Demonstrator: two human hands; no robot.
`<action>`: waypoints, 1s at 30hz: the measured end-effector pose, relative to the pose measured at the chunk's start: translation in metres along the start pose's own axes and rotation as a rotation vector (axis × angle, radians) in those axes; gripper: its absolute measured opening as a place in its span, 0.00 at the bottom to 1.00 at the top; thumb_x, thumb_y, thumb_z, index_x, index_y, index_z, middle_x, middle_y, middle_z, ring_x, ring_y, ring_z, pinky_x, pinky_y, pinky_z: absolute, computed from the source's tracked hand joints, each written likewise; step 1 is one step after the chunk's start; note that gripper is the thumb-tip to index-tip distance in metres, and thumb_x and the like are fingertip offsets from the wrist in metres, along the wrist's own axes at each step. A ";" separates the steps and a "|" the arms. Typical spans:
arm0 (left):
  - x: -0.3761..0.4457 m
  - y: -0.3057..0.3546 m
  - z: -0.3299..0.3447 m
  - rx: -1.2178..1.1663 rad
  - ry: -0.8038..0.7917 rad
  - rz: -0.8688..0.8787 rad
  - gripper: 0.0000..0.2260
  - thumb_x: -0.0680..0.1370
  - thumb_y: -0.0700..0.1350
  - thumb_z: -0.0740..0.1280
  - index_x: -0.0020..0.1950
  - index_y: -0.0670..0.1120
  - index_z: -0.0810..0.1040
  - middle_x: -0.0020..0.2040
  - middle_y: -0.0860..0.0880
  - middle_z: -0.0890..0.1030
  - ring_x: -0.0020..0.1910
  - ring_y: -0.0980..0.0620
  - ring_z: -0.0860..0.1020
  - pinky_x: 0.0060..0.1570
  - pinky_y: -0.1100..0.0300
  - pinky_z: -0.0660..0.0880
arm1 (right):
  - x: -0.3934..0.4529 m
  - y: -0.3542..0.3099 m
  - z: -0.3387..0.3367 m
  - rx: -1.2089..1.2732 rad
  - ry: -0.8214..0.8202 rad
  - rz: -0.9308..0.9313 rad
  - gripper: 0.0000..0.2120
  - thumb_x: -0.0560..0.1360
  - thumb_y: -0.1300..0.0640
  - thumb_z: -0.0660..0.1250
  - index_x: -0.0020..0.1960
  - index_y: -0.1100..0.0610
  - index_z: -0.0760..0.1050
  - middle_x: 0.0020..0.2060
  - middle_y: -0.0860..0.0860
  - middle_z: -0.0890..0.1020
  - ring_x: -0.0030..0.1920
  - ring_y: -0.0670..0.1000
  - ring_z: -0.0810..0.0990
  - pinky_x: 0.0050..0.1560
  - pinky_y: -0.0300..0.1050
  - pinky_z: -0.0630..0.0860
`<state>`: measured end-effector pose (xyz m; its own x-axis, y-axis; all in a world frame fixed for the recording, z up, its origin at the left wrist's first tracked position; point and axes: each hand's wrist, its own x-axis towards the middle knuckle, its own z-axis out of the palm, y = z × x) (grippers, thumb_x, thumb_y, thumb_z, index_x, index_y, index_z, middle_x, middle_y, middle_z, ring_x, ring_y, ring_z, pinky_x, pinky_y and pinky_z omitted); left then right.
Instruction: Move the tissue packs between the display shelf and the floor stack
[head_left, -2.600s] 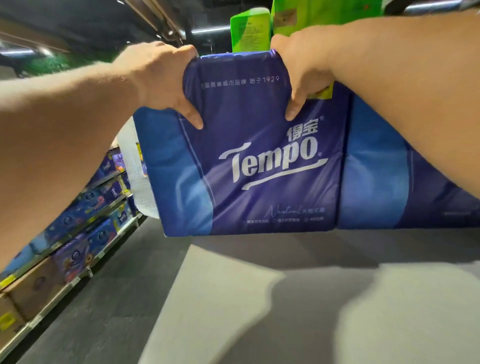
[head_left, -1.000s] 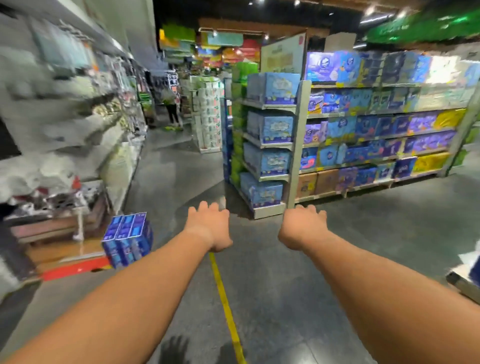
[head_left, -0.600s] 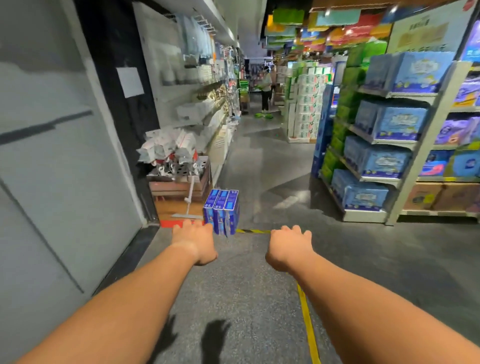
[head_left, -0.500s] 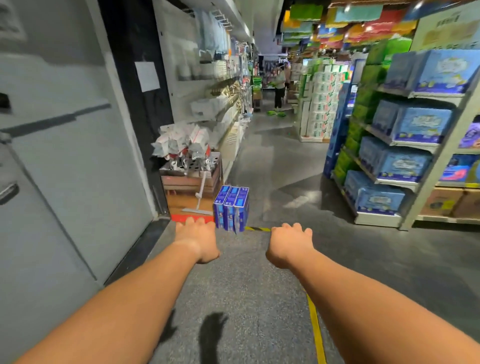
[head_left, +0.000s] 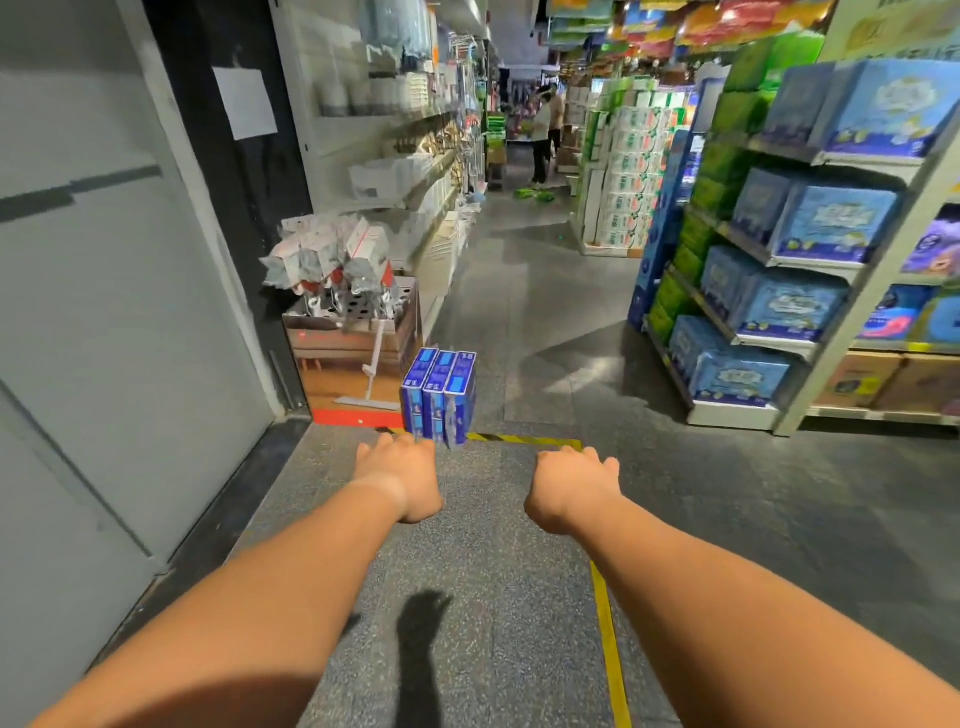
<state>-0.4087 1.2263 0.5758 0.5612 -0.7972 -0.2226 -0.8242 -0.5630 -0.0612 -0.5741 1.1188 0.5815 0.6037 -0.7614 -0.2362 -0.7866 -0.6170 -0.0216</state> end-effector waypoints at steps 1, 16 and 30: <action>0.012 0.008 0.000 0.000 -0.008 0.009 0.25 0.76 0.55 0.68 0.71 0.48 0.69 0.69 0.46 0.72 0.69 0.42 0.67 0.68 0.42 0.64 | 0.010 0.008 0.001 0.005 -0.003 0.001 0.19 0.77 0.53 0.62 0.67 0.55 0.73 0.67 0.56 0.73 0.69 0.61 0.67 0.68 0.62 0.62; 0.269 0.154 -0.083 -0.050 0.037 -0.058 0.23 0.72 0.59 0.66 0.64 0.51 0.72 0.64 0.48 0.77 0.63 0.43 0.75 0.59 0.49 0.73 | 0.255 0.201 -0.089 -0.020 0.044 -0.053 0.17 0.78 0.50 0.64 0.64 0.54 0.74 0.63 0.55 0.75 0.66 0.60 0.70 0.65 0.59 0.63; 0.581 0.269 -0.139 -0.055 -0.006 -0.096 0.23 0.72 0.57 0.67 0.65 0.51 0.72 0.66 0.48 0.77 0.65 0.44 0.75 0.60 0.49 0.71 | 0.551 0.321 -0.159 -0.042 0.049 -0.118 0.20 0.76 0.53 0.64 0.67 0.56 0.73 0.65 0.57 0.75 0.67 0.61 0.70 0.69 0.63 0.63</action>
<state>-0.2941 0.5812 0.5648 0.6365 -0.7381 -0.2239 -0.7613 -0.6478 -0.0288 -0.4739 0.4694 0.5990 0.6978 -0.6915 -0.1869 -0.7046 -0.7096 -0.0049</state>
